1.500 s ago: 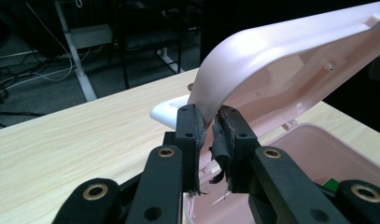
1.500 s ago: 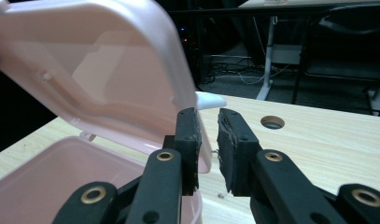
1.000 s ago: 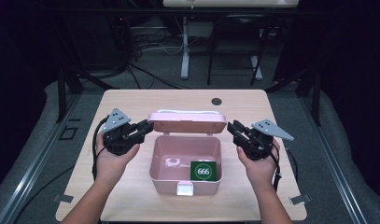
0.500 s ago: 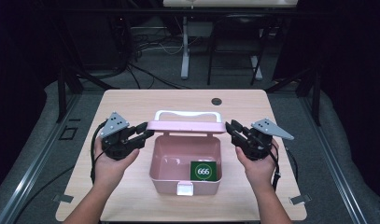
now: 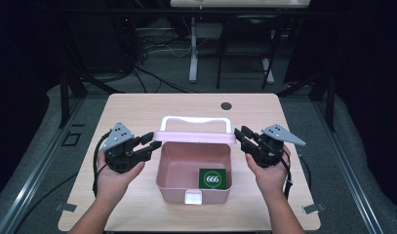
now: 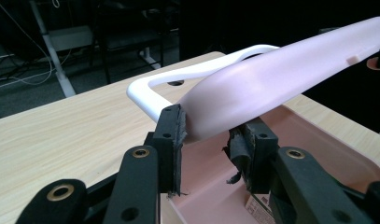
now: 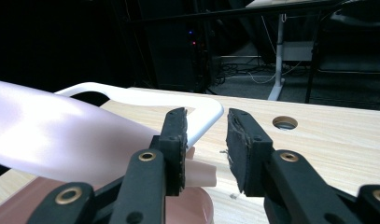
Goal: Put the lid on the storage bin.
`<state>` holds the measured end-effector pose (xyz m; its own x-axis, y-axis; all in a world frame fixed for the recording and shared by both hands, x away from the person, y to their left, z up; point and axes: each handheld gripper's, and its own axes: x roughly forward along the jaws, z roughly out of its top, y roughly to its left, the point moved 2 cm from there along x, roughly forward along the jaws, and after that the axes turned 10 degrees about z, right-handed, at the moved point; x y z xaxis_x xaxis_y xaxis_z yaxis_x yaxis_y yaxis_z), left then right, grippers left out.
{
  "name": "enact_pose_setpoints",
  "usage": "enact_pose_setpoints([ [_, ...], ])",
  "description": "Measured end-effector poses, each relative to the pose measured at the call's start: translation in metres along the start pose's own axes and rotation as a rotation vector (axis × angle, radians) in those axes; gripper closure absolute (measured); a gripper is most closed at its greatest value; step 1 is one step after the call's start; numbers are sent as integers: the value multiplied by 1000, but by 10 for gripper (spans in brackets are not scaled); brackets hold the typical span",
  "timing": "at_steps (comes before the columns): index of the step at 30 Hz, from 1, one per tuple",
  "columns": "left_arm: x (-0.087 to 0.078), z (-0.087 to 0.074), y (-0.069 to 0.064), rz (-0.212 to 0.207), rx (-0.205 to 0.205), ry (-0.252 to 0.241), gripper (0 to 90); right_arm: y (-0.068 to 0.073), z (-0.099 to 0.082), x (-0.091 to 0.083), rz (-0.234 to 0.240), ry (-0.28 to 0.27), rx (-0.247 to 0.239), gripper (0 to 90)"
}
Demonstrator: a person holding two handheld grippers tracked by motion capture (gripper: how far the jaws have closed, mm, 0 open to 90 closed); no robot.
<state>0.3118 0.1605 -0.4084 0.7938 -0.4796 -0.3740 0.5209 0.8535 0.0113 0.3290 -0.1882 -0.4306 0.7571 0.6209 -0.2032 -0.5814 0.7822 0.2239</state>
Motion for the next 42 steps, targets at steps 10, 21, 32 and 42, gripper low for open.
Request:
enact_pose_setpoints([
  [10,-4,-6,-1,-4,5,14,622,-2,0,0,-5,0,2,623],
  [21,-10,-12,-3,-7,13,24,676,-3,-2,2,-7,8,6,615],
  [32,-15,-15,-5,-13,15,18,699,-4,-3,3,-9,12,12,615],
  [42,-17,-20,-6,-19,11,22,689,-5,-3,3,-7,12,12,606],
])
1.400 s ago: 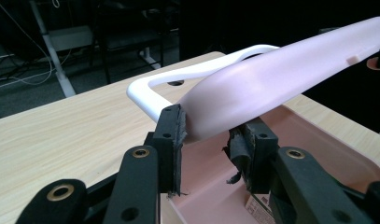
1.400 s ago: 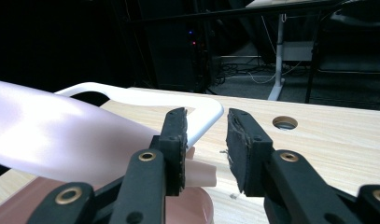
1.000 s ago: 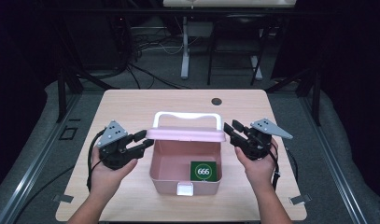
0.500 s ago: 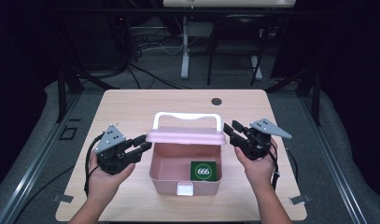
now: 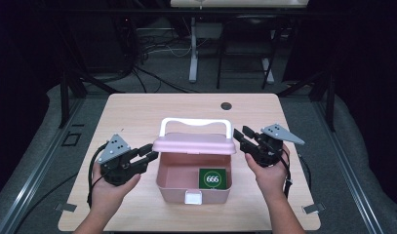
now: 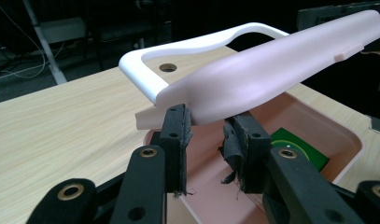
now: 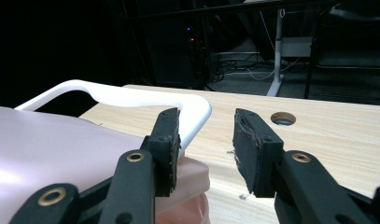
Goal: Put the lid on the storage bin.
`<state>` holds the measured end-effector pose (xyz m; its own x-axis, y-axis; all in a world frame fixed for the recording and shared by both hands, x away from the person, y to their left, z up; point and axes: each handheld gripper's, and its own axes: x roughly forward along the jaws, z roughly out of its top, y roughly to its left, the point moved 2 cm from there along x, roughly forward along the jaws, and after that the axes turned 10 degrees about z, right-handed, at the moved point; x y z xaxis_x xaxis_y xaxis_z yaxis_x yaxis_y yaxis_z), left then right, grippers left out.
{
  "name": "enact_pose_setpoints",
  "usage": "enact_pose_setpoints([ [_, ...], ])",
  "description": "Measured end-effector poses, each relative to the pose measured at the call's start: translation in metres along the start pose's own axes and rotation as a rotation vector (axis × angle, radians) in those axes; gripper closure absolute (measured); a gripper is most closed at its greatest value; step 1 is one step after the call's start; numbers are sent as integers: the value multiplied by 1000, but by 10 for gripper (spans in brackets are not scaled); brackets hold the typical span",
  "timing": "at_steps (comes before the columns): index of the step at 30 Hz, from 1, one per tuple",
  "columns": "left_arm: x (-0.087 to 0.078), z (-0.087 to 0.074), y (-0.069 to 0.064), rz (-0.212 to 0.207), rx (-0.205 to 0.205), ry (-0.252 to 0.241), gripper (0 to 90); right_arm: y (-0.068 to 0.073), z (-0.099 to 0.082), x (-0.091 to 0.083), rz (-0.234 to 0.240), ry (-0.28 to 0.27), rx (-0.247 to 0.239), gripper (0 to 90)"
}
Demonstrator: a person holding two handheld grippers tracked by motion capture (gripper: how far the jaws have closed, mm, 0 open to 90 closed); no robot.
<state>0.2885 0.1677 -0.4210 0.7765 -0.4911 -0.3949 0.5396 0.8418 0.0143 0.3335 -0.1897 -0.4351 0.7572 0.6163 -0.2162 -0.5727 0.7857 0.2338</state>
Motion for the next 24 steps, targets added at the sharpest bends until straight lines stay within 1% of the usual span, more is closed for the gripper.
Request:
enact_pose_setpoints([
  [5,-1,-4,-1,-4,-1,4,686,-1,0,0,-1,8,4,600],
  [9,-2,-7,-2,-6,1,8,686,0,0,1,-1,6,2,600],
  [13,-4,-10,-3,-8,-5,4,687,0,0,0,-2,5,2,599],
  [17,-6,-13,-3,-12,0,10,688,-1,0,0,-4,2,5,600],
  [24,-8,-19,-5,-15,-10,11,689,-1,-1,1,-4,6,3,600],
])
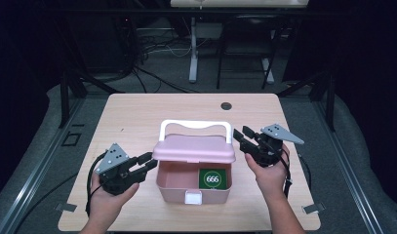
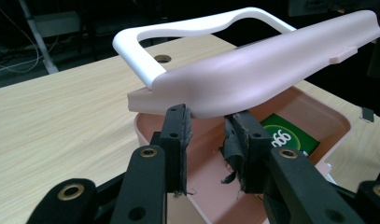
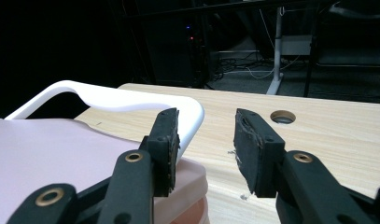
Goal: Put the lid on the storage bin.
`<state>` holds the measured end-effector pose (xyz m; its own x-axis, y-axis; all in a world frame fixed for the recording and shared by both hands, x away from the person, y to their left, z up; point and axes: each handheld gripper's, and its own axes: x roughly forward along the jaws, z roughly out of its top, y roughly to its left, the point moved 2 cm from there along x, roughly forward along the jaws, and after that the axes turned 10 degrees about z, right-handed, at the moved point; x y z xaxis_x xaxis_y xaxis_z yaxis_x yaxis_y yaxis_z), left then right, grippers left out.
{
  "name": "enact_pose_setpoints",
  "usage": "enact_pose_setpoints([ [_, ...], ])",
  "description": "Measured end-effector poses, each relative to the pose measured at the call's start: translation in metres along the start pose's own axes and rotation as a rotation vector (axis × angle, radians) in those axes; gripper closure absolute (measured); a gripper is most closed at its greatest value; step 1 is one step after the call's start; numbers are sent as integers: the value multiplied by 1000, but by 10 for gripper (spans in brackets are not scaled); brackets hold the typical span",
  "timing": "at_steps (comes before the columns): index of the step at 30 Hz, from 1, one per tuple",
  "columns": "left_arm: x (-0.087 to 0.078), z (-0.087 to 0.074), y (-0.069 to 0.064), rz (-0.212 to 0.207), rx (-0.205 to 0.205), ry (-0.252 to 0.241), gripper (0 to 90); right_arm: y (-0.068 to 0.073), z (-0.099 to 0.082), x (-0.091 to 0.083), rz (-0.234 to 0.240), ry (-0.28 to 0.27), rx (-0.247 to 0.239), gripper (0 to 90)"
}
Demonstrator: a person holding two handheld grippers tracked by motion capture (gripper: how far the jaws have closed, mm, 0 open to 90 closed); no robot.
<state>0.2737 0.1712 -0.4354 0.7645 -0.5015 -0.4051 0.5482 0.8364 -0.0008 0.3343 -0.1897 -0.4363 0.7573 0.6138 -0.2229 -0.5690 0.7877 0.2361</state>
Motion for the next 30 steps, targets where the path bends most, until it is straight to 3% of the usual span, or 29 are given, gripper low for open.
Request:
enact_pose_setpoints([
  [30,-3,-21,-3,-6,-11,17,693,-3,-2,1,-5,6,9,598],
])
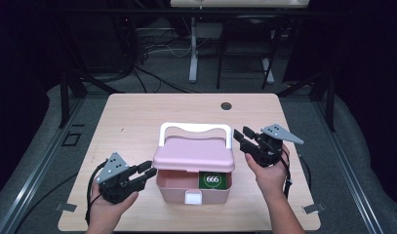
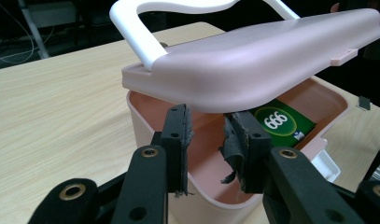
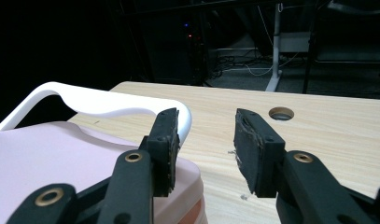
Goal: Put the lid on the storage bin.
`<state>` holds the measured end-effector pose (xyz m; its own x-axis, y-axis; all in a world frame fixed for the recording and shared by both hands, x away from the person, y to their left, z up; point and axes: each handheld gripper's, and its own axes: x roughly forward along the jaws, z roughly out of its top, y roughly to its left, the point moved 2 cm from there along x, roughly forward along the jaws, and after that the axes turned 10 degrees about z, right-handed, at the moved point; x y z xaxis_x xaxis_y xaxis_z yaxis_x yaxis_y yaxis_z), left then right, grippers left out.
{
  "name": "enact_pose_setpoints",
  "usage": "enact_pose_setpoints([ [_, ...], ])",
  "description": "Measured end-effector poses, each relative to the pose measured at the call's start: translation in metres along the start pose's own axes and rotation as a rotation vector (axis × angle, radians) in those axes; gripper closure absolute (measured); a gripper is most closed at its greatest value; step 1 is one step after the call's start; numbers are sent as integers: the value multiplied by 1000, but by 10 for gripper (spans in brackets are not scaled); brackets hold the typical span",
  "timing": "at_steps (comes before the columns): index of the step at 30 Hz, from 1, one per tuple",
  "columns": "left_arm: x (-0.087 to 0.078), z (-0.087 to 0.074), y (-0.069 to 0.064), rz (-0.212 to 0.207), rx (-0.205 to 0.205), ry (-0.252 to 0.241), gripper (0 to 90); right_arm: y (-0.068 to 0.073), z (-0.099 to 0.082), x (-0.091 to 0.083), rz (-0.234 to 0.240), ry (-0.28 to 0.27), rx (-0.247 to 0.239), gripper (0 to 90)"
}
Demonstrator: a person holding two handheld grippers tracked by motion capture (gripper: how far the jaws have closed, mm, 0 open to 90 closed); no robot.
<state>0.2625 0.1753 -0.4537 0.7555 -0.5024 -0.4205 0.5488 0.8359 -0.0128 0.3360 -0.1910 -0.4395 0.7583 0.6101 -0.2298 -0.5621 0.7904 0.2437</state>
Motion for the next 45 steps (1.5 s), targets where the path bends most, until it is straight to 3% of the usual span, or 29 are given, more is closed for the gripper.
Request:
enact_pose_setpoints([
  [33,2,-31,-4,-2,-25,34,699,-1,-3,2,-3,9,8,596],
  [45,2,-45,-4,-4,-27,72,698,-2,-2,2,-4,6,9,593],
])
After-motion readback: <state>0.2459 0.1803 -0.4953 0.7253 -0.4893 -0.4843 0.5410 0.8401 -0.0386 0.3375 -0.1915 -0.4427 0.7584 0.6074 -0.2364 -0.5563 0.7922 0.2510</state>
